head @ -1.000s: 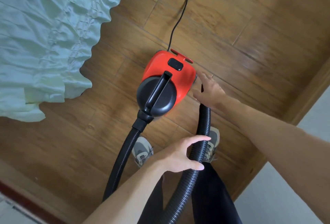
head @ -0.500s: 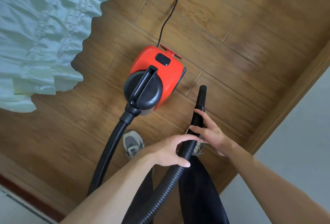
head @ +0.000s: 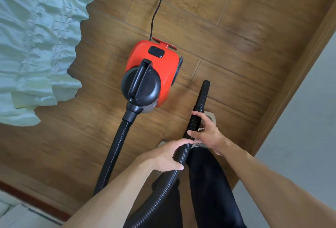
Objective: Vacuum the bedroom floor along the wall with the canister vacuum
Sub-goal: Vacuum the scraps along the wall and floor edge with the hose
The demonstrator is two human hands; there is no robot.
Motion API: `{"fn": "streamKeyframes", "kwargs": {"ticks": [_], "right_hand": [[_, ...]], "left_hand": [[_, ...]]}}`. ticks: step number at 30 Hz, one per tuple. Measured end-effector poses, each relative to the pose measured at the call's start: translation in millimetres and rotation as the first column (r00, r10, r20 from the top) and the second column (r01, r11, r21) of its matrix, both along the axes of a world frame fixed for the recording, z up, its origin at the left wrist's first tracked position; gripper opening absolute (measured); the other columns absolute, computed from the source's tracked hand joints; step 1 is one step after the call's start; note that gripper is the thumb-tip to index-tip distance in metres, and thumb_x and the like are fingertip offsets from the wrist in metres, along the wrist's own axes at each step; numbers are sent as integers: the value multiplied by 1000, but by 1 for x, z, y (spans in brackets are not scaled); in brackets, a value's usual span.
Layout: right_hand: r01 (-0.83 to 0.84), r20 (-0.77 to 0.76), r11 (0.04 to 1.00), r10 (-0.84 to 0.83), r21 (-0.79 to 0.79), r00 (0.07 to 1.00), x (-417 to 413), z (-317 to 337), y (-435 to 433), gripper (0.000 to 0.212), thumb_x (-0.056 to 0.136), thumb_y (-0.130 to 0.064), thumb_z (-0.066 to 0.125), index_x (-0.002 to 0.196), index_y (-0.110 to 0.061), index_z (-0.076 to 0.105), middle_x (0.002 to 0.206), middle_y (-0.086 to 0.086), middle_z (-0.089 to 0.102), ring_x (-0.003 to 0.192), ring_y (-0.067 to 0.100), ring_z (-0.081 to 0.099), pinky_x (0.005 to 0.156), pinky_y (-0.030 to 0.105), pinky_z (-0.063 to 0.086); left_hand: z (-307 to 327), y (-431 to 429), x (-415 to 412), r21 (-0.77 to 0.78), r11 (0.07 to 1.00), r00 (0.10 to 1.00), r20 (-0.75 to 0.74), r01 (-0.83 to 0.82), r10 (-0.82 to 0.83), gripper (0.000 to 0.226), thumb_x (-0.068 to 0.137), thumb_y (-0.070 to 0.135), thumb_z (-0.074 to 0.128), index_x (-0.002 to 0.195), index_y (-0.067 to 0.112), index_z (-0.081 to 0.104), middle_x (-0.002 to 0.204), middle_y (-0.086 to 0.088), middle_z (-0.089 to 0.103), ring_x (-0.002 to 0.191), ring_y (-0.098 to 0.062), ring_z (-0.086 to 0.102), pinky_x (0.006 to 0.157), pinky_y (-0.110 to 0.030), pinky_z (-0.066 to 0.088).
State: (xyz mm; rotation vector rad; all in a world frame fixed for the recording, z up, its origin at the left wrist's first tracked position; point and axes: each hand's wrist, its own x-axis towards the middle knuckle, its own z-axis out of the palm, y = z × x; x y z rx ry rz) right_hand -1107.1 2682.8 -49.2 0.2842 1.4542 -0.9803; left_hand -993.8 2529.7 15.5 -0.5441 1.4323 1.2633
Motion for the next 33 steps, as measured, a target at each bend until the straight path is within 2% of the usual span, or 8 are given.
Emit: {"fn": "streamKeyframes", "kwargs": {"ticks": [5, 12, 16, 19, 21, 24, 29, 33], "right_hand": [[50, -25, 999, -50, 12, 998, 30, -9, 0, 69, 87, 4, 70, 137, -37, 46, 101, 5, 56, 69, 11, 61, 65, 27, 58], [99, 29, 995, -100, 10, 995, 74, -29, 7, 78, 82, 9, 72, 141, -31, 40, 102, 9, 54, 80, 17, 64, 63, 27, 60], [111, 18, 994, -111, 17, 994, 91, -41, 15, 82, 81, 11, 72, 143, -29, 37, 107, 11, 51, 89, 25, 63, 68, 36, 63], [102, 16, 995, -102, 22, 995, 100, -51, 22, 83, 81, 12, 71, 144, -28, 36, 113, 13, 51, 90, 26, 64, 68, 37, 63], [91, 8, 996, -92, 19, 996, 104, -59, 28, 82, 81, 11, 72, 144, -29, 37, 116, 13, 51, 93, 29, 64, 72, 43, 62], [66, -15, 998, -66, 3, 998, 109, -72, 35, 80, 82, 12, 71, 141, -29, 36, 111, 11, 50, 90, 29, 63, 72, 45, 62], [8, -77, 1000, -9, -4, 997, 120, -90, 43, 77, 80, 11, 72, 138, -27, 36, 106, 10, 50, 85, 26, 63, 68, 41, 62], [-70, -119, 997, 73, 32, 990, 124, -99, 50, 78, 79, 7, 75, 134, -32, 36, 105, 3, 52, 96, 30, 64, 75, 45, 61]], "left_hand": [[-15, -5, 25, 55, 997, 998, -20, 55, -54, 95, 81, 9, 74, 137, 67, 24, 146, 7, 40, 129, -17, 47, 105, -44, 48], [-43, 0, 64, 87, 993, 997, -17, 79, -78, 92, 83, 6, 75, 148, 49, 27, 154, 12, 34, 138, -11, 38, 114, -34, 36], [-61, 8, 83, 98, 993, 998, -9, 67, -66, 95, 78, 11, 77, 147, 53, 27, 156, 11, 33, 141, -12, 37, 117, -44, 34], [-72, 15, 93, 118, 992, 999, 13, 39, -40, 94, 78, 9, 78, 146, 53, 29, 151, 7, 42, 132, -20, 48, 111, -48, 41], [-79, 20, 97, 113, 993, 999, 20, 31, -34, 93, 79, 6, 77, 149, 47, 30, 146, 3, 47, 120, -18, 55, 108, -44, 44], [-88, 25, 100, 100, 994, 999, 28, 36, -39, 92, 81, 5, 77, 150, 43, 30, 145, 3, 47, 106, -10, 51, 103, -37, 45], [-101, 36, 109, 39, 996, 997, 1, 81, -81, 91, 78, 13, 81, 142, 56, 32, 147, 6, 41, 124, -21, 53, 105, -49, 47], [-106, 42, 112, 1, 993, 993, -4, 118, -118, 86, 82, 11, 77, 142, 54, 33, 142, 4, 43, 116, -22, 56, 103, -48, 48]]}}
